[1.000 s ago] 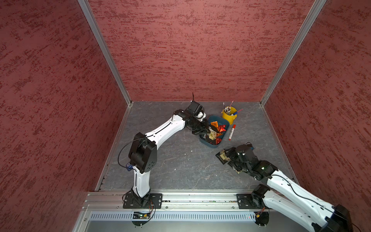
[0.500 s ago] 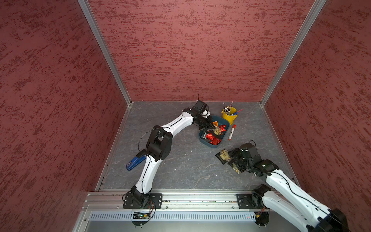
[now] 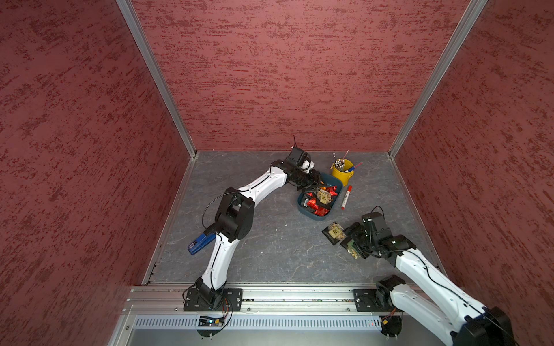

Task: Put the tea bags into the storage box
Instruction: Place the tea bag in the storage box, then pick up the tea bag from the center of the board.

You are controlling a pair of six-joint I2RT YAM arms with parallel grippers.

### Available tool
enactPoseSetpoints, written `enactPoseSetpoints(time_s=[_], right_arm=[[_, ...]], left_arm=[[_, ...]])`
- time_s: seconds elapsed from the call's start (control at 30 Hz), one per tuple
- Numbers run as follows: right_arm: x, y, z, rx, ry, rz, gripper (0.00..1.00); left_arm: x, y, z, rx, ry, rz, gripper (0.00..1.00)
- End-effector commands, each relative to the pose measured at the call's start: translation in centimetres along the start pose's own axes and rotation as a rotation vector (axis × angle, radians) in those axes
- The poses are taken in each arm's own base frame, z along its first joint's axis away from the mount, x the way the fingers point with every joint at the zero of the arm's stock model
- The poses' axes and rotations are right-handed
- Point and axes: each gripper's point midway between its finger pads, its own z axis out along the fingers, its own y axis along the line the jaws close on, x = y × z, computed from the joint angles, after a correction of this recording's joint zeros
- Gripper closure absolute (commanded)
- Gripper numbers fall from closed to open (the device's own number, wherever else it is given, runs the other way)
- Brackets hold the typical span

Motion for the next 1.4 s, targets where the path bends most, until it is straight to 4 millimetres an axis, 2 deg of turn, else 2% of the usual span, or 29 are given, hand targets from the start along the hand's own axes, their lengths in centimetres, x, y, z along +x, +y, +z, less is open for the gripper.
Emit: enactPoseSetpoints(time_s=[0.0,0.13,0.23,0.37,0.53,0.63,1.03,1.37], right_arm=[[-0.3,1.4,-0.5,-0.031,0.007,-0.039,0.22],[-0.8,1.4,-0.5,-0.013,-0.007,-0.050,0.25],[-1.2,0.8,-0.4,0.026,-0.015,-0.040,0.25],[-1.9,-0.3,-0.3,0.058,-0.022,0.003,0.23],[-2.5,-2.1,-1.2,0.136,-0.037,0.042,0.18],[-2.3,-2.8,-1.5,0.148,-0.034,0.062,0.16],[-0.4,-5.5,0.0,0.169,0.028,0.119,0.18],[-0.2,-6.4,0.9,0.175,0.026,0.120,0.24]], left_arm=[[0.2,-2.0,-3.7,-0.006,-0.066,0.087,0.39],[1.7,-1.6,-5.3,-0.036,-0.084,0.098,0.38],[3.3,-1.1,-5.5,-0.043,-0.063,0.086,0.38],[5.8,-0.4,-4.8,-0.058,-0.021,0.075,0.38],[8.9,0.4,-3.1,-0.068,0.031,0.065,0.38],[10.1,0.6,-2.2,-0.076,0.057,0.067,0.38],[11.0,-0.1,-0.8,-0.065,0.093,0.068,0.38],[11.7,-0.5,0.3,-0.062,0.110,0.074,0.38]])
